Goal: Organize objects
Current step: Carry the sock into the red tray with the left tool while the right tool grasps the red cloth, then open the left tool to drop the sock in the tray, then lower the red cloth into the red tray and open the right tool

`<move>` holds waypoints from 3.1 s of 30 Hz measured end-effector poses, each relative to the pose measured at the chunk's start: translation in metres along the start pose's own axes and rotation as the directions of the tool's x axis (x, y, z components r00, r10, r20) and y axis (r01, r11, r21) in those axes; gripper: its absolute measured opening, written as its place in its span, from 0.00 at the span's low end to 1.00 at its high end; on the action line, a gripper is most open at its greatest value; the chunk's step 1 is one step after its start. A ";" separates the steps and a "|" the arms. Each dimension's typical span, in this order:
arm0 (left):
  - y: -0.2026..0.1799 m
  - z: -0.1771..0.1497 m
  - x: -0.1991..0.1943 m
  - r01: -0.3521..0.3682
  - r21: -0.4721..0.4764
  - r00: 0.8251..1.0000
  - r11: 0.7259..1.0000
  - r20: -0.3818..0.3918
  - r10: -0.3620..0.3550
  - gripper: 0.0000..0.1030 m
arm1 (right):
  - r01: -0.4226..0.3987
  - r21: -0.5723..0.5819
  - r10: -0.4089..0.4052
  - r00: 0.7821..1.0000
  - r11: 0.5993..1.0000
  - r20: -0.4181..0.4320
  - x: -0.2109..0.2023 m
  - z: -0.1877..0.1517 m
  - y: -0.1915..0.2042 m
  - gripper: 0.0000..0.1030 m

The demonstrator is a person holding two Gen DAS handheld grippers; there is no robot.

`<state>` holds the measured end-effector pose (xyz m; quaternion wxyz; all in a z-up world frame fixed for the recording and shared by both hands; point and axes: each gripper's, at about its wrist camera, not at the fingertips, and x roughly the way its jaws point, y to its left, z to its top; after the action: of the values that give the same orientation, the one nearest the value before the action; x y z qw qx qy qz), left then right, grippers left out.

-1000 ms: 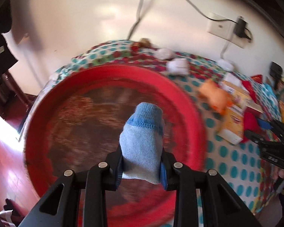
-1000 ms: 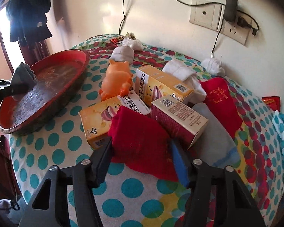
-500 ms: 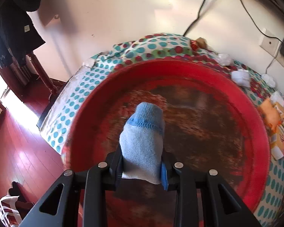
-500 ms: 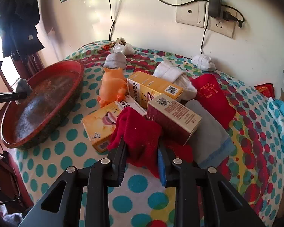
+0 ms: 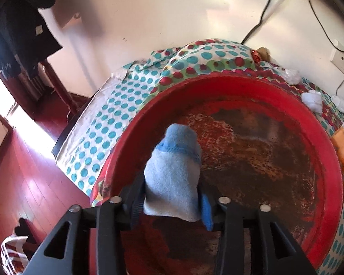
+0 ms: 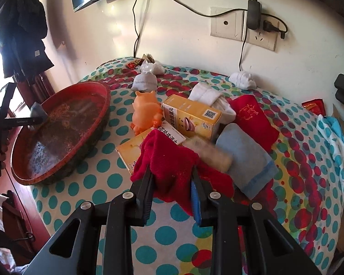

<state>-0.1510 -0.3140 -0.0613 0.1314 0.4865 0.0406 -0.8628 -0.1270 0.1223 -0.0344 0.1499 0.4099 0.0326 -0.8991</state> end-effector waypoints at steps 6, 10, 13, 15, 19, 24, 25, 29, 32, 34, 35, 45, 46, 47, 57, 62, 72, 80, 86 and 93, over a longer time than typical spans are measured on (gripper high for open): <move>0.014 -0.003 -0.006 0.013 -0.055 1.000 0.998 -0.005 -0.013 0.52 | 0.009 -0.013 -0.008 1.000 1.000 0.016 -0.005 0.005 0.009 0.25; 0.017 -0.009 -0.018 0.006 -0.066 1.000 0.998 0.019 -0.005 0.52 | 0.009 -0.033 -0.009 1.000 0.999 0.022 -0.007 0.008 0.018 0.25; 0.013 -0.014 -0.031 -0.001 -0.064 0.998 0.998 0.056 0.005 0.52 | 0.008 -0.049 -0.006 1.000 0.999 0.027 -0.008 0.012 0.027 0.25; 0.007 -0.020 -0.040 -0.003 -0.063 0.997 0.998 0.076 0.008 0.52 | -0.001 -0.061 0.003 1.000 0.998 0.031 -0.009 0.015 0.034 0.25; -0.003 -0.029 -0.051 -0.032 -0.063 0.994 0.998 0.106 0.039 0.52 | -0.019 -0.091 0.023 0.999 0.996 0.043 -0.010 0.023 0.051 0.25; -0.012 -0.038 -0.056 -0.021 -0.071 0.993 0.997 0.115 0.029 0.52 | -0.054 -0.143 0.062 0.997 0.988 0.049 -0.007 0.034 0.081 0.25; -0.012 -0.039 -0.057 -0.020 -0.074 0.993 0.997 0.114 0.028 0.52 | -0.060 -0.154 0.068 0.997 0.986 0.049 -0.006 0.036 0.087 0.25; -0.012 -0.042 -0.058 -0.018 -0.079 0.993 0.997 0.112 0.027 0.52 | -0.090 -0.188 0.099 0.994 0.978 0.041 0.001 0.044 0.111 0.25; -0.009 -0.046 -0.059 -0.016 -0.085 0.993 0.996 0.111 0.025 0.52 | -0.109 -0.209 0.119 0.992 0.972 0.033 0.008 0.050 0.129 0.25; -0.007 -0.048 -0.060 -0.017 -0.080 0.993 0.997 0.119 0.026 0.53 | -0.118 -0.224 0.127 0.992 0.967 0.026 0.015 0.054 0.141 0.25; -0.006 -0.050 -0.059 -0.017 -0.078 0.993 0.997 0.113 0.025 0.54 | -0.123 -0.227 0.131 0.991 0.966 0.021 0.019 0.056 0.146 0.25; 0.007 -0.054 -0.062 0.004 -0.099 0.993 0.995 0.121 0.008 0.68 | -0.118 -0.261 0.119 0.993 0.958 -0.010 0.057 0.078 0.181 0.25; 0.008 -0.054 -0.062 0.002 -0.099 0.993 0.995 0.117 0.010 0.68 | -0.113 -0.263 0.113 0.993 0.958 -0.013 0.061 0.081 0.183 0.25; 0.008 -0.054 -0.062 0.002 -0.100 0.993 0.995 0.116 0.010 0.68 | -0.109 -0.265 0.109 0.994 0.958 -0.015 0.064 0.083 0.184 0.25; 0.011 -0.053 -0.067 -0.011 -0.097 0.992 0.995 0.122 0.023 0.68 | -0.080 -0.280 0.063 0.996 0.957 -0.068 0.102 0.098 0.191 0.25; 0.015 -0.053 -0.068 -0.015 -0.102 0.992 0.995 0.124 0.028 0.68 | -0.065 -0.283 0.043 0.996 0.957 -0.084 0.118 0.110 0.194 0.25; 0.015 -0.053 -0.067 -0.005 -0.100 0.993 0.995 0.120 0.017 0.68 | -0.053 -0.287 0.024 0.994 0.956 -0.105 0.139 0.119 0.202 0.28; 0.016 -0.052 -0.066 -0.001 -0.113 0.993 0.994 0.117 0.014 0.68 | -0.054 -0.287 0.025 0.994 0.956 -0.104 0.146 0.120 0.208 0.30; 0.016 -0.053 -0.066 0.003 -0.116 0.993 0.993 0.120 0.011 0.68 | -0.089 -0.250 0.065 0.992 0.964 -0.106 0.148 0.125 0.206 0.45; 0.015 -0.052 -0.065 0.004 -0.109 0.993 0.994 0.119 0.009 0.68 | -0.091 -0.229 0.079 0.995 0.969 -0.060 0.128 0.130 0.199 0.61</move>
<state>-0.0720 -0.3055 -0.0320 0.1611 0.4262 0.0791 -0.8867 -0.2423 -0.1219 -0.0309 0.2344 0.4132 0.1234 -0.8713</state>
